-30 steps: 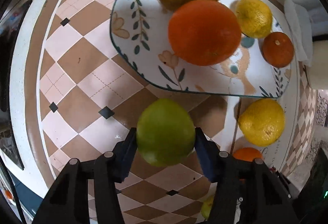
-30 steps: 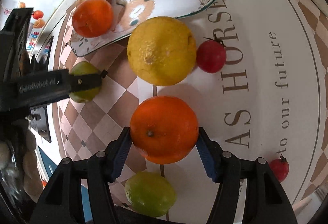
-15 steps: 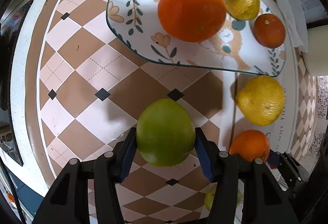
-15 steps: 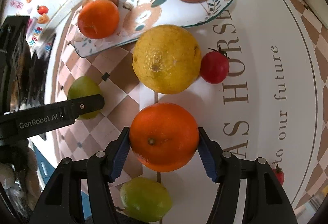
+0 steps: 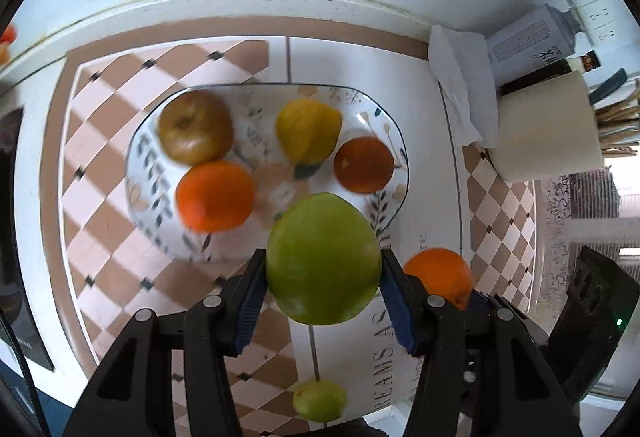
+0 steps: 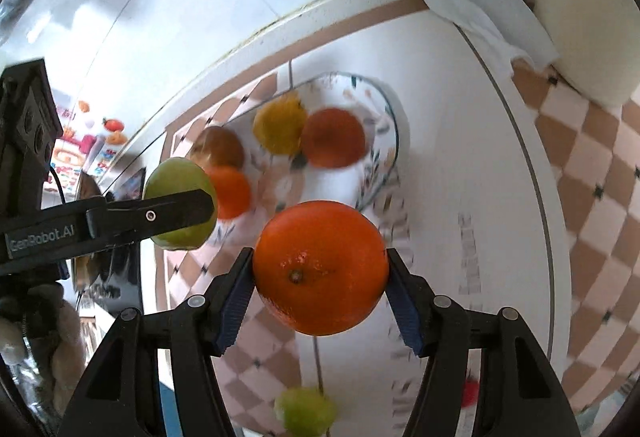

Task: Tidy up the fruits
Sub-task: 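Carry the green apple and orange onto the floral plate and open both grippers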

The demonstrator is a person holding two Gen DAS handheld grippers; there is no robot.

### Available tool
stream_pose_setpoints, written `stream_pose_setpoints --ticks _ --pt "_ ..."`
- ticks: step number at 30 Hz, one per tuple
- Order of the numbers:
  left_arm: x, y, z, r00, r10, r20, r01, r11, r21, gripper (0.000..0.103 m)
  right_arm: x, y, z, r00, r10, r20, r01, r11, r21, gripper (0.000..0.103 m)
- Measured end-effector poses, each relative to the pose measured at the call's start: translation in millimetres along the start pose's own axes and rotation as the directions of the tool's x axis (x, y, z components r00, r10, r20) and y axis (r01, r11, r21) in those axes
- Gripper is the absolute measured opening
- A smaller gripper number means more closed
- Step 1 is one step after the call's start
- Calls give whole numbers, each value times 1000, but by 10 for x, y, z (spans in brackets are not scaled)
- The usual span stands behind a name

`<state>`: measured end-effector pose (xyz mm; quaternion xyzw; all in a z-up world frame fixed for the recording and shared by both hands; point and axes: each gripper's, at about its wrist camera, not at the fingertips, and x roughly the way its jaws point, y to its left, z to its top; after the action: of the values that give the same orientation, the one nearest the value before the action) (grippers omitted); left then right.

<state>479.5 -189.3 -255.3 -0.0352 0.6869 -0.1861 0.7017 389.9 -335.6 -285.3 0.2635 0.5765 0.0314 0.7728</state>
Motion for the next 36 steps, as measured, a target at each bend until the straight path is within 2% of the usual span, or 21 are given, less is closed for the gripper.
stream_pose_setpoints --ticks 6,13,17,18,19,20,21,22,28,34,36 --pt "265 23 260 994 56 -94 -54 998 20 52 361 -12 253 999 2 -41 -3 1000 -23 65" --pt "368 -15 393 986 125 -112 -122 992 36 52 568 38 381 997 -20 -77 15 998 -56 65" --pt "409 -6 421 982 131 -135 -128 991 26 53 696 53 407 992 -15 -129 11 1000 -29 67" --pt "408 5 430 982 132 -133 -131 991 18 54 705 46 415 990 -11 -138 8 1000 -23 70" --pt "402 19 443 983 127 -129 -127 992 6 62 702 35 424 990 -5 -143 3 1000 -20 74" --pt "396 28 454 984 120 -128 -122 993 -1 74 687 27 432 990 -4 -142 1 1000 -18 84" --pt "378 37 467 985 118 -124 -120 993 -6 79 664 21 440 990 -9 -140 6 1000 -18 90" --pt "353 48 477 986 119 -117 -120 993 -7 84 638 11 439 990 -12 -139 10 1000 -17 91" --pt "202 97 447 987 144 -72 -144 990 -4 85 541 -31 464 990 -50 -129 48 999 -19 91" --pt "41 232 256 971 238 2 -238 971 -3 85 379 -94 437 987 -123 -103 120 992 -34 91" --pt "29 310 192 968 249 9 -249 968 -12 85 328 -95 416 986 -138 -95 135 990 -41 91"
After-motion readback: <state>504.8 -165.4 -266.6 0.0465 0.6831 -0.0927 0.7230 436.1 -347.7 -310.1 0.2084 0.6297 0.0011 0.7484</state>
